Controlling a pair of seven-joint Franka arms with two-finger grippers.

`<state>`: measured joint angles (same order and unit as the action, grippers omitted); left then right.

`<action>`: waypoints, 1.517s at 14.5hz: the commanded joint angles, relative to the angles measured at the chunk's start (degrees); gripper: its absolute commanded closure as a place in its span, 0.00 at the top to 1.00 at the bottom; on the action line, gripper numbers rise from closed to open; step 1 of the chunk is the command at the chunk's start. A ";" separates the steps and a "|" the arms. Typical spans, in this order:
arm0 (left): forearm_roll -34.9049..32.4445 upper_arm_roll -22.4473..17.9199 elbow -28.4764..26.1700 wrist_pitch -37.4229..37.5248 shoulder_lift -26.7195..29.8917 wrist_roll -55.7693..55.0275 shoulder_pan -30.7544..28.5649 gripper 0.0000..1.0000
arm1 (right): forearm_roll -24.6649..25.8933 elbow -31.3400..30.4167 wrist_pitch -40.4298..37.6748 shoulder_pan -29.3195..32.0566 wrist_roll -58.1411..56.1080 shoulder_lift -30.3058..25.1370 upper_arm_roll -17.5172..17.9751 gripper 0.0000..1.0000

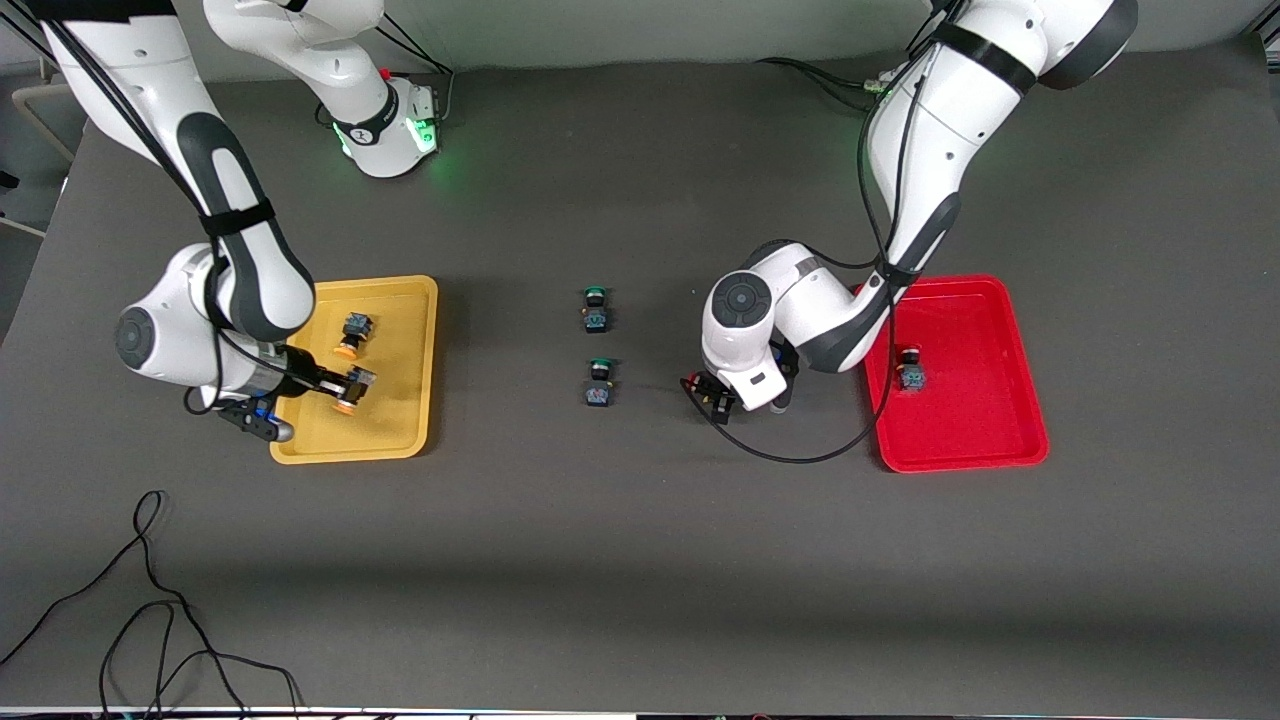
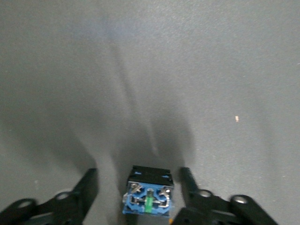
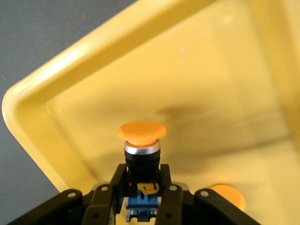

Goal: Place red and yellow buttons in trays

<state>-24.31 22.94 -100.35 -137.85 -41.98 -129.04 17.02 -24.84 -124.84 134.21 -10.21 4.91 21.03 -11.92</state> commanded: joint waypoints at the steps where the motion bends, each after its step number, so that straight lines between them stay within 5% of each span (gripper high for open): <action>1: -1.00 -0.79 1.99 1.00 0.06 -1.39 1.00 0.00 | -2.23 0.39 0.88 -0.42 -1.66 0.41 -0.12 0.21; 2: -1.00 -0.79 2.95 1.61 0.15 -1.04 0.82 0.00 | -2.23 0.47 0.80 -0.42 -1.66 0.15 -0.12 0.28; 3: -0.91 -0.71 3.92 2.75 0.49 -0.87 0.73 0.00 | -2.23 0.47 0.71 -0.33 -1.66 -0.11 -0.12 0.70; 4: -0.83 -0.36 4.80 4.85 1.19 -0.69 0.04 0.00 | -2.32 0.56 0.53 -0.33 -1.66 -0.55 -0.12 0.99; 7: 3.11 5.69 5.95 11.53 4.44 7.62 -6.53 0.00 | -2.23 1.17 0.44 -0.25 -1.58 -3.88 -0.12 1.00; 11: 6.29 15.18 3.59 21.64 9.37 31.68 -19.88 0.00 | 1.96 3.81 -1.22 -0.33 -1.40 -10.64 -0.03 1.00; 14: 6.38 23.61 -5.00 22.89 13.49 52.41 -34.98 0.00 | 11.81 7.32 -7.53 -0.33 -0.96 -16.27 0.67 1.00; 17: 6.38 33.19 -14.07 23.59 16.93 73.60 -54.31 0.00 | 14.98 11.53 -15.70 0.02 -1.13 -19.70 0.67 1.00; 20: 5.16 34.89 -17.15 23.78 17.54 89.18 -64.37 0.00 | 19.74 19.26 -24.84 0.63 -1.31 -21.29 1.98 1.00; 22: -1.05 34.46 -21.36 19.06 17.38 92.82 -68.42 0.00 | 20.27 22.43 -28.46 3.95 -1.49 -21.82 6.00 1.00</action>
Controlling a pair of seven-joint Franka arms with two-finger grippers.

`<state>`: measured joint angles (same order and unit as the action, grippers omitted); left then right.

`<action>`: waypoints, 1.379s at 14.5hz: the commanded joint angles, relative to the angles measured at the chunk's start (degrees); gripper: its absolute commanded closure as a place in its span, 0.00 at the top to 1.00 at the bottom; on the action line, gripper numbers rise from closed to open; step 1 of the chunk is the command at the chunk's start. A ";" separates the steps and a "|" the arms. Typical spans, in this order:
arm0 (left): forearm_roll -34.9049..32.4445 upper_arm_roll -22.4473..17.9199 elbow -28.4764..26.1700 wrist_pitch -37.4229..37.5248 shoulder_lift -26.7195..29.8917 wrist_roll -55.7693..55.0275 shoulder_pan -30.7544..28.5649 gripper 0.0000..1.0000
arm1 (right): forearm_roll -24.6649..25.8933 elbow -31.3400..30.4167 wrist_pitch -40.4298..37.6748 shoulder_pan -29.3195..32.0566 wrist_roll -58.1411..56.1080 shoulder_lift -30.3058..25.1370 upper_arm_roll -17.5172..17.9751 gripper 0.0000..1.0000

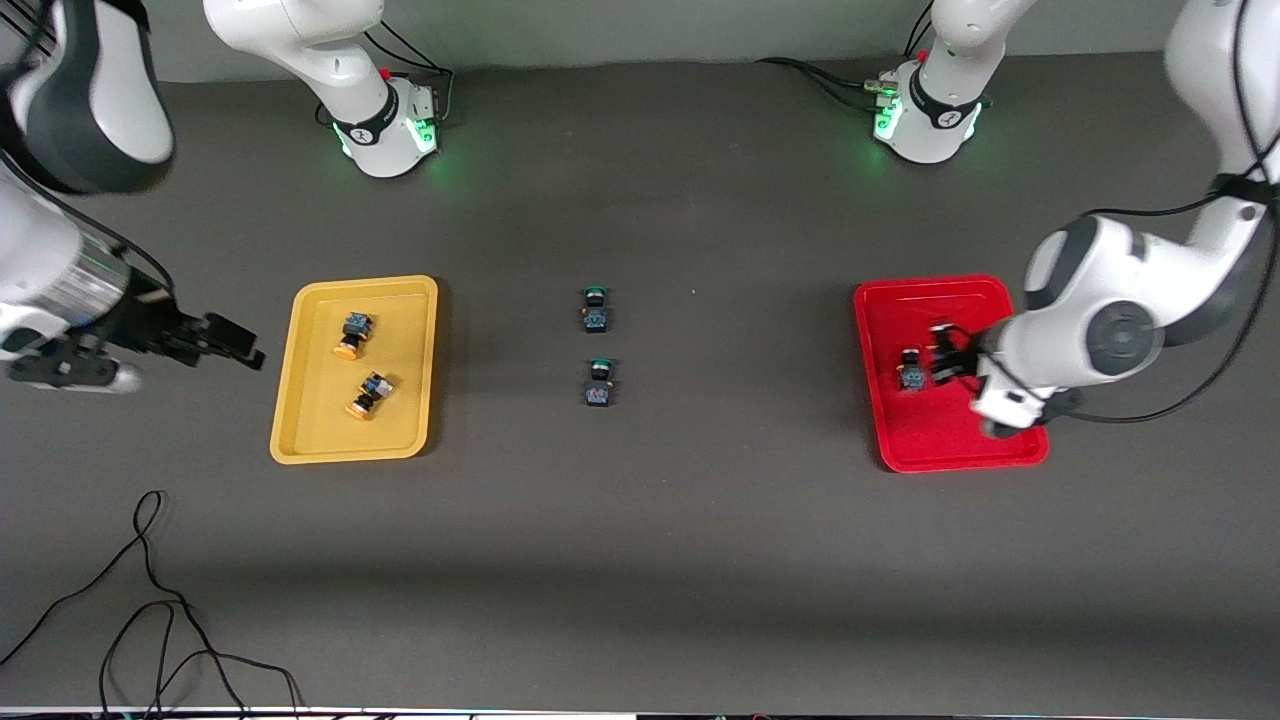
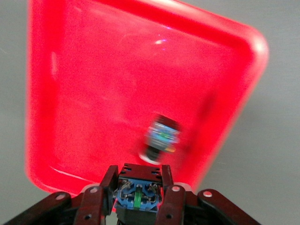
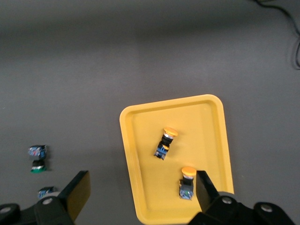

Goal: Place red and yellow buttons in trays

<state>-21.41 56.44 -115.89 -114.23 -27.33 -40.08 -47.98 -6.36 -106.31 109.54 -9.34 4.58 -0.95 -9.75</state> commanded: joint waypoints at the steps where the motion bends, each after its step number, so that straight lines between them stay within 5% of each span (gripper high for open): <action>1: -6.17 0.95 -8.27 -8.77 2.29 4.30 -5.70 0.00 | 2.14 4.18 -4.42 5.10 -1.15 -0.27 5.78 1.00; 5: -13.21 -2.99 -13.30 -19.78 -0.44 5.45 -6.34 0.00 | 2.41 3.92 -4.95 5.29 -1.24 -0.63 6.41 1.00; 6: -13.66 -3.53 -13.13 -20.23 -1.22 5.45 -6.08 0.09 | 2.50 3.92 -4.95 5.29 -1.15 -0.54 6.41 1.00; 7: -13.66 -3.79 -12.70 -20.24 -1.58 5.88 -5.99 0.44 | 2.85 3.92 -5.21 5.21 -1.15 -0.45 6.41 1.00; 8: -13.66 -3.97 -12.43 -20.15 -1.58 6.32 -5.98 0.97 | 4.59 3.92 -6.35 5.03 -0.97 -0.28 6.67 1.00; 13: -13.31 -0.48 -6.12 -10.43 0.70 6.59 -6.25 1.00 | 7.77 4.18 -8.30 4.24 -0.89 -0.36 6.32 1.00; 20: -5.23 7.62 14.44 17.87 0.79 16.42 -6.69 1.00 | 6.98 4.09 -6.80 4.15 -1.06 -0.28 6.23 1.00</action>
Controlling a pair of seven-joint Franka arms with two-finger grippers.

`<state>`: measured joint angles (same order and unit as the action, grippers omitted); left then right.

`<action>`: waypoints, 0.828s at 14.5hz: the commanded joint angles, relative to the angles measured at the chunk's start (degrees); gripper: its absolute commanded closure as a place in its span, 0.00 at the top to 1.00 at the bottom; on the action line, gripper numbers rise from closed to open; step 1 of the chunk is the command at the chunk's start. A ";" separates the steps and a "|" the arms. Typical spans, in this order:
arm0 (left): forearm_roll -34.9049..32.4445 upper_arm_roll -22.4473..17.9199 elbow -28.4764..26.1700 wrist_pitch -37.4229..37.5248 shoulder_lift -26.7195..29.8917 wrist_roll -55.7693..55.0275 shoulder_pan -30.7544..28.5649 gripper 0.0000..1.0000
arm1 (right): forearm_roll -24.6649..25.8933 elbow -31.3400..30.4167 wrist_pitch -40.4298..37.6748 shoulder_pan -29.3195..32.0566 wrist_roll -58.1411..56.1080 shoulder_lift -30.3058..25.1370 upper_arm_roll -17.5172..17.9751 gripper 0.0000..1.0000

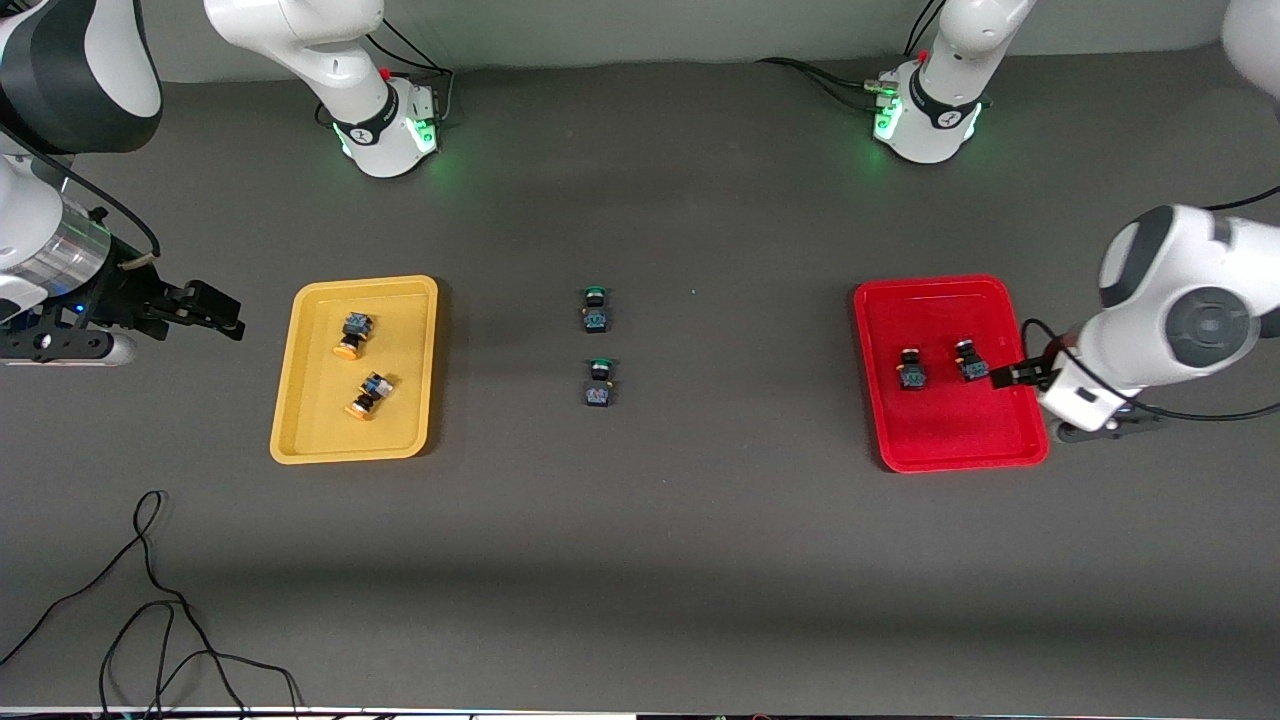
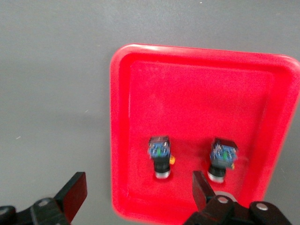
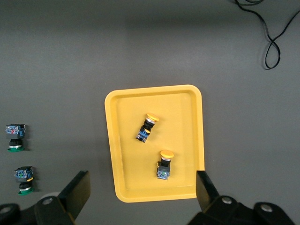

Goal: Place red and yellow buttons in trays

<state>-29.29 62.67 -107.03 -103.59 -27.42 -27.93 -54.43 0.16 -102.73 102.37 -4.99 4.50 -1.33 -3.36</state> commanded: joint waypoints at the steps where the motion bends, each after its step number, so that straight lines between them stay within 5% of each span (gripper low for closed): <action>1: 3.10 2.10 7.95 10.30 1.05 5.50 -0.23 1.00 | 0.46 0.51 0.46 -0.11 -1.07 0.10 -0.24 1.00; 6: 10.28 2.03 18.60 21.58 5.86 12.09 1.78 1.00 | 0.46 0.51 -0.07 -0.20 -0.63 -0.17 -0.15 1.00; 8: 17.38 -9.86 18.53 21.24 13.84 18.49 9.82 1.00 | 0.46 0.78 0.02 -0.20 -0.63 -0.17 -0.15 1.00; 10: 25.39 -28.90 17.30 19.75 20.27 24.21 24.29 1.00 | 0.46 2.09 -0.06 -0.11 -0.90 0.44 -0.15 1.00; 12: 26.74 -39.86 15.28 19.48 23.63 26.26 34.53 1.00 | 0.46 2.45 -0.15 -0.11 -0.72 0.54 -0.15 1.00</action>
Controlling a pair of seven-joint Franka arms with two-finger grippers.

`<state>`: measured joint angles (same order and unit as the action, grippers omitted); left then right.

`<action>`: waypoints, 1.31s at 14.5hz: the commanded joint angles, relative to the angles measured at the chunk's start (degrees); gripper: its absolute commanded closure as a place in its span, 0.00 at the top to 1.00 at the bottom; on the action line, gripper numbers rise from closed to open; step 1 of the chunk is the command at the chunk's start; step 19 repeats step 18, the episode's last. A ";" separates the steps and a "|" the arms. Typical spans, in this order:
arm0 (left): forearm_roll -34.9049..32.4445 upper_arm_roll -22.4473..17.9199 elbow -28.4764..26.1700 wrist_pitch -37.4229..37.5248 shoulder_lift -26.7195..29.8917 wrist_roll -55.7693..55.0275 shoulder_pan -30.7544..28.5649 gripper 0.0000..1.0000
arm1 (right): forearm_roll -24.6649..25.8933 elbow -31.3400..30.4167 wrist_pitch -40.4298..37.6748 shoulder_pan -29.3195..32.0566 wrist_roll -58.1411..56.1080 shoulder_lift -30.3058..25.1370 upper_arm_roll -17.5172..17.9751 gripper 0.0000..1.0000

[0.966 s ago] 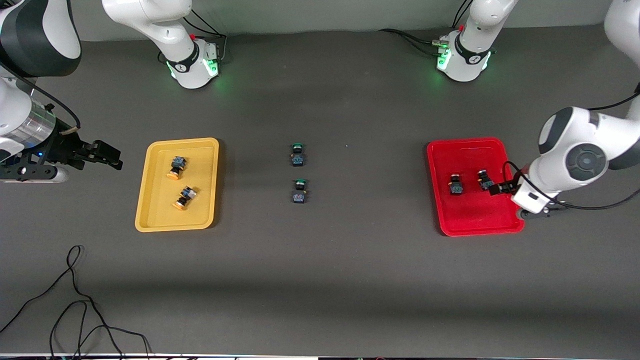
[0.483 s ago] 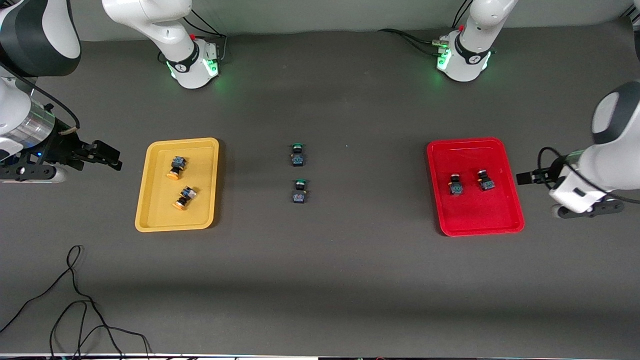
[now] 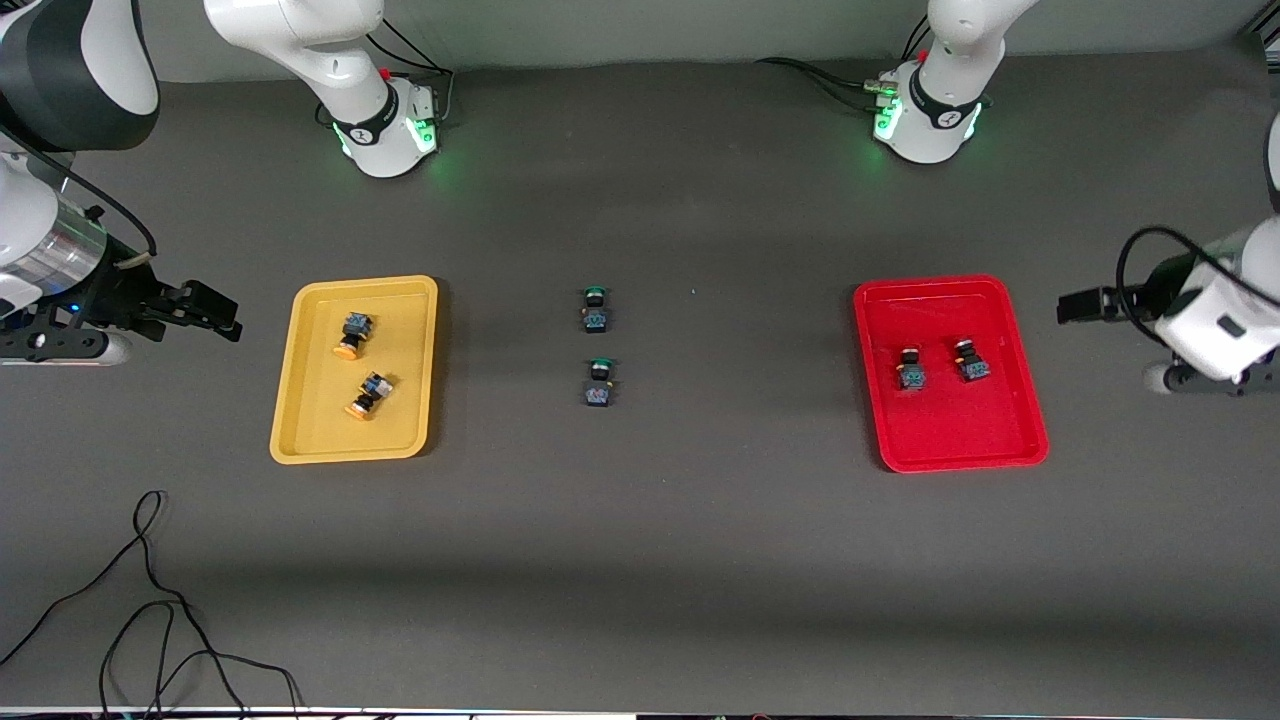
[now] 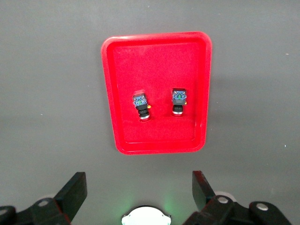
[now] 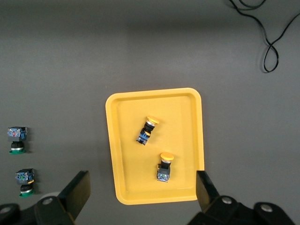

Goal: Place red and yellow buttons in trays

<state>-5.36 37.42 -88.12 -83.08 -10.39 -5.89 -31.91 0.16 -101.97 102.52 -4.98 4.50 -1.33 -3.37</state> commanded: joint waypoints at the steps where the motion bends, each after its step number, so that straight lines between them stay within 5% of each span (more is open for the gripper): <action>1: 2.90 -17.71 -4.59 -1.81 8.00 4.22 15.44 1.00 | 0.46 1.59 -0.39 -0.12 -0.72 0.45 -0.23 1.00; 5: 3.51 -32.12 -8.73 -4.11 12.32 4.22 31.09 1.00 | 0.37 1.68 -0.39 -0.12 -0.81 0.01 -0.49 1.00; 19: 6.94 -32.94 -3.20 -2.44 9.25 4.13 31.38 1.00 | 0.37 4.23 -3.03 -0.03 -1.07 -0.08 -0.41 1.00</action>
